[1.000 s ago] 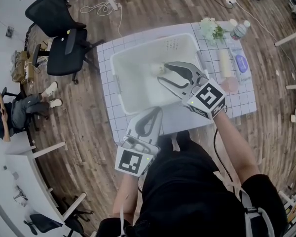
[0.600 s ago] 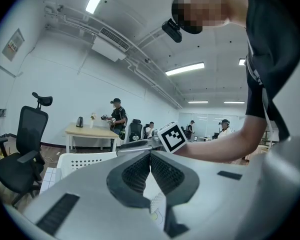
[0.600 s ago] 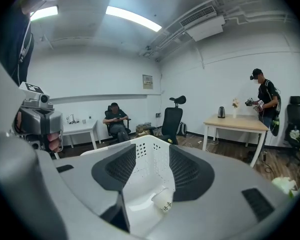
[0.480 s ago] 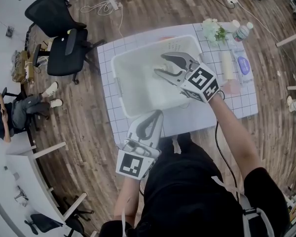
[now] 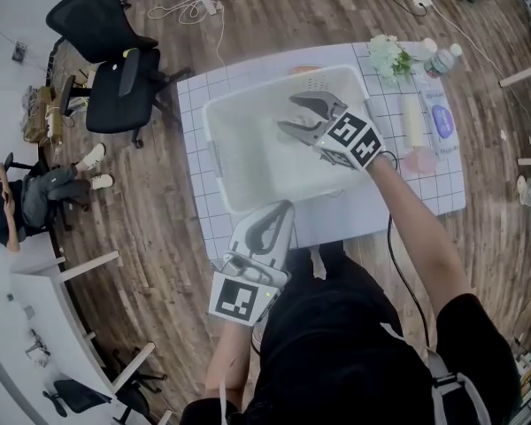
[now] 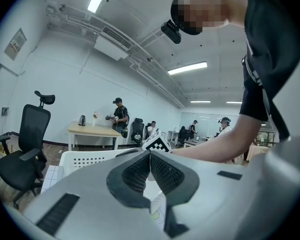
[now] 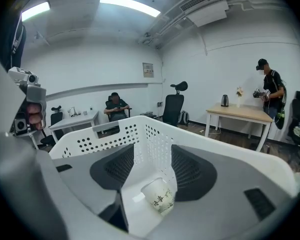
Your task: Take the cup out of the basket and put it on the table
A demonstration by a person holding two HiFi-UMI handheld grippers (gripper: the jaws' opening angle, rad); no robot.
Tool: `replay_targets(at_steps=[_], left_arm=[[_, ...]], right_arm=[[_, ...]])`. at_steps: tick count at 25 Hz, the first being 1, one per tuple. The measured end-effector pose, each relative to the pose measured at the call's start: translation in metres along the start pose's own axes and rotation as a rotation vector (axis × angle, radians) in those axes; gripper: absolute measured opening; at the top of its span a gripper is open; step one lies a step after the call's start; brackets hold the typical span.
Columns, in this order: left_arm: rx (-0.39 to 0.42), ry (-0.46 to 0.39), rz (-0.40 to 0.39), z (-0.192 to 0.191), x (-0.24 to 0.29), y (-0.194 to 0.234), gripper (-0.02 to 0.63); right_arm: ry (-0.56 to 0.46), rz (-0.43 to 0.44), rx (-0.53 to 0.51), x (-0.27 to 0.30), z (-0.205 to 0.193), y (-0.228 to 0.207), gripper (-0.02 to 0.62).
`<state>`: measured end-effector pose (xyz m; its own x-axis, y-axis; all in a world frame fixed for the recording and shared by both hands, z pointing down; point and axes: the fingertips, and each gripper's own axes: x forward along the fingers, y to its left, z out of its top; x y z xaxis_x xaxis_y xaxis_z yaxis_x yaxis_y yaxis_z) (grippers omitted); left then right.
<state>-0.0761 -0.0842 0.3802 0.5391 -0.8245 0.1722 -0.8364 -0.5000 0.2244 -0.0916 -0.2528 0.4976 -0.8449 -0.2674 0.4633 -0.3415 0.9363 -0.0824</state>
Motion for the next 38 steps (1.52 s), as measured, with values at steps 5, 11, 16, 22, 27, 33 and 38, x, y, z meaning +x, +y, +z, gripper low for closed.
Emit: replay_targets(at_steps=[5,11,16,22,27,33,38], left_arm=[[-0.009,0.006,0.003,-0.001,0.001,0.001,0.011],[-0.026,-0.015,0.003,0.001,0.003,0.004,0.011],[-0.014,-0.005,-0.003,-0.001,0.004,0.004,0.011],[-0.037,-0.007,0.001,-0.001,0.005,0.005,0.011],[-0.033,0.002,-0.001,-0.003,0.004,0.004,0.011],[-0.028,0.010,0.004,-0.004,0.004,0.007,0.011],[-0.033,0.016,0.003,-0.006,0.005,0.008,0.011]], right_arm=[[-0.006,0.013,-0.013,0.013,-0.014,-0.003,0.230],[0.065,0.048,-0.050,0.033,-0.040,-0.003,0.247],[0.145,0.074,-0.099,0.046,-0.059,-0.002,0.258],[0.225,0.110,-0.127,0.059,-0.084,0.001,0.270],[0.302,0.144,-0.216,0.070,-0.106,0.002,0.279],[0.357,0.166,-0.269,0.075,-0.118,0.003,0.295],[0.380,0.174,-0.275,0.079,-0.127,0.002,0.299]])
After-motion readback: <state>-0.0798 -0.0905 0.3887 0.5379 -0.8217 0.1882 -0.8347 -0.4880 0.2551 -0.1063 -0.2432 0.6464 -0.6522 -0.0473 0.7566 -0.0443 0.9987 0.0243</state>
